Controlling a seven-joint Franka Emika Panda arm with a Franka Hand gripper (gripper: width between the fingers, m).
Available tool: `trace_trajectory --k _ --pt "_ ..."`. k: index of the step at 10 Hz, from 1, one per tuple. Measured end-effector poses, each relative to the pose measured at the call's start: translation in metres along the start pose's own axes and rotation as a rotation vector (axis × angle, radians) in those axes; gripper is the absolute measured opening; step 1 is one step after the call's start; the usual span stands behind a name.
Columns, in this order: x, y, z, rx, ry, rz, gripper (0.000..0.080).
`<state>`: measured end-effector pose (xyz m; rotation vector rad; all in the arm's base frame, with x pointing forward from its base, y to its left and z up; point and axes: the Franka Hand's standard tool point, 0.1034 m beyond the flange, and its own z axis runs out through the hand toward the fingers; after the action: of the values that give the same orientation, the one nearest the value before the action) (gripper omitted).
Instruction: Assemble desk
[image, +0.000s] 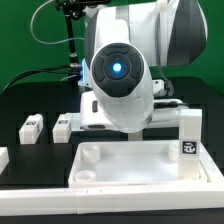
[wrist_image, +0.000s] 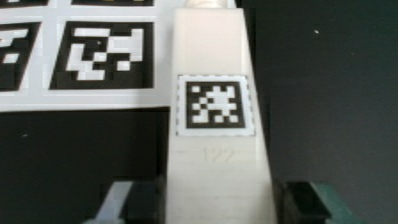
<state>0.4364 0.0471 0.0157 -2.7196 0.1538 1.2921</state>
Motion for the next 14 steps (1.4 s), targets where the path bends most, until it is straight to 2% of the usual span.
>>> trace_trajectory --k 2,3,4,5,7,8,9,10,12,13,14 --pt "0.0 0.0 0.0 0.0 0.0 0.0 0.0285" --pt "-0.006 -0.003 -0.005 0.007 -0.024 0.012 0.0285" --pt "-0.015 -0.008 -0.027 0.016 -0.049 0.014 0.0285" --pt "-0.02 -0.011 -0.052 0.041 -0.041 0.01 0.0285" --pt "-0.032 -0.002 -0.1 0.118 -0.014 0.03 0.0285" --pt "-0.034 0.006 -0.115 0.131 0.016 0.036 0.0285" --pt "-0.033 0.012 -0.125 0.138 0.036 0.041 0.0286" --pt "-0.022 0.01 -0.129 0.136 0.129 0.044 0.0286" --pt "-0.024 0.009 -0.131 0.137 0.24 0.05 0.0287" --pt "-0.024 0.01 -0.141 0.145 0.307 0.053 0.0287" --pt "-0.034 0.014 -0.169 0.159 0.363 0.047 0.0287"
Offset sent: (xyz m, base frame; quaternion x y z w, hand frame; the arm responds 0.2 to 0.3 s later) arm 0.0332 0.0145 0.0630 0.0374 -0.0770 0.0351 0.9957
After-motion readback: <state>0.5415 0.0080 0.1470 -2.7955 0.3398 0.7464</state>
